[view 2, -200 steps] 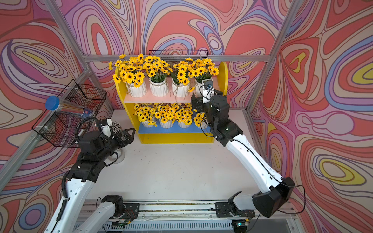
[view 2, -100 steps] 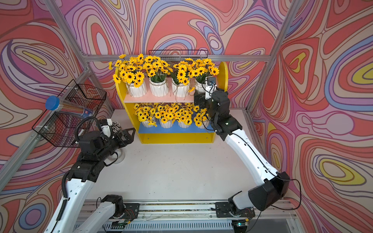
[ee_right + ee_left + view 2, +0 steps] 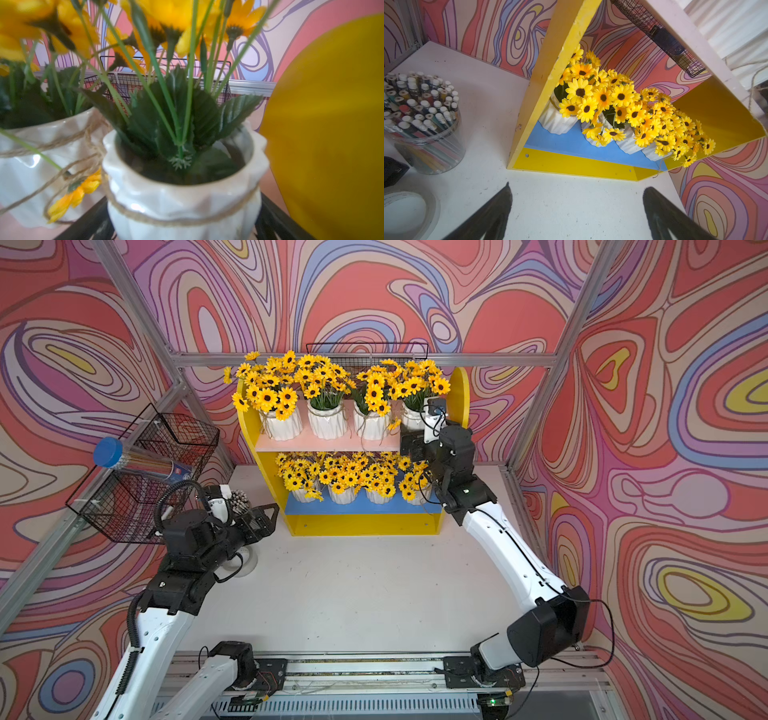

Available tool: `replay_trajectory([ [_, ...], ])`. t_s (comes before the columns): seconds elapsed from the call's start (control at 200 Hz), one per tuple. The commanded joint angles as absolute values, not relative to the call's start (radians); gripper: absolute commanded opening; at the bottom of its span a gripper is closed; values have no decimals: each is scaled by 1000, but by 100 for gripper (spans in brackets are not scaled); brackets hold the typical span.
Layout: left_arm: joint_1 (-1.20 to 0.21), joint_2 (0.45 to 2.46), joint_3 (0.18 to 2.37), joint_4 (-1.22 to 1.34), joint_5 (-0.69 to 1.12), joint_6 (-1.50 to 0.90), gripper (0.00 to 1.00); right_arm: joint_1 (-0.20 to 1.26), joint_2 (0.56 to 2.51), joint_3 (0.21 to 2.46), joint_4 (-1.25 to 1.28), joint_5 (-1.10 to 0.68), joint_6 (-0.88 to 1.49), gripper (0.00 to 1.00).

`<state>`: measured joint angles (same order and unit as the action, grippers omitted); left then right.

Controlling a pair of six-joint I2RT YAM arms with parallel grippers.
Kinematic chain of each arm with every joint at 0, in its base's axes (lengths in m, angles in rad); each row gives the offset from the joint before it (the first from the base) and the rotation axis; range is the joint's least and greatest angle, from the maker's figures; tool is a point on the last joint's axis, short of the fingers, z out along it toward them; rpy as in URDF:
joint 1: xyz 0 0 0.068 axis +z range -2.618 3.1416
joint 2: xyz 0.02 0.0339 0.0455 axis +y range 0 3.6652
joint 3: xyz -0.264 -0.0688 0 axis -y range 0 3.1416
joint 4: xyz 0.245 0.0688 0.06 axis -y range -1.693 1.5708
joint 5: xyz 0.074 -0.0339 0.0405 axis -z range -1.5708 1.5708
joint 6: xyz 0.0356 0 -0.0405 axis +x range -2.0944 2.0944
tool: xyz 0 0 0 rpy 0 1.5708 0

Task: Take the sunflower pots off the shelves
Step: Pick up the sunflower pot from the shelf.

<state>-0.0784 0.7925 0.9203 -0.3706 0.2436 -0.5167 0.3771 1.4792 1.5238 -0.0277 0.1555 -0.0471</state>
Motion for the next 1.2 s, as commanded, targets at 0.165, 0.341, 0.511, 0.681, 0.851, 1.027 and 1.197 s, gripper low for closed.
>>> replay_trajectory([
  [0.165,-69,787,908,-351,259,-516,100,350,1535,1501,36,82,-63,98],
  [0.341,-69,784,904,-346,262,-517,100,343,1507,1454,92,68,-47,98],
  [0.511,-66,788,906,-342,268,-523,100,342,1501,1456,94,69,-40,98],
  [0.681,-63,785,902,-343,266,-521,100,342,1476,1433,116,74,-27,98],
  [0.851,-62,788,902,-339,273,-524,100,342,1462,1454,88,74,-24,98],
  [1.027,-60,787,903,-338,278,-525,100,341,1428,1431,93,77,-20,98],
  [1.197,-58,788,903,-334,284,-527,100,341,1413,1460,69,37,3,98],
])
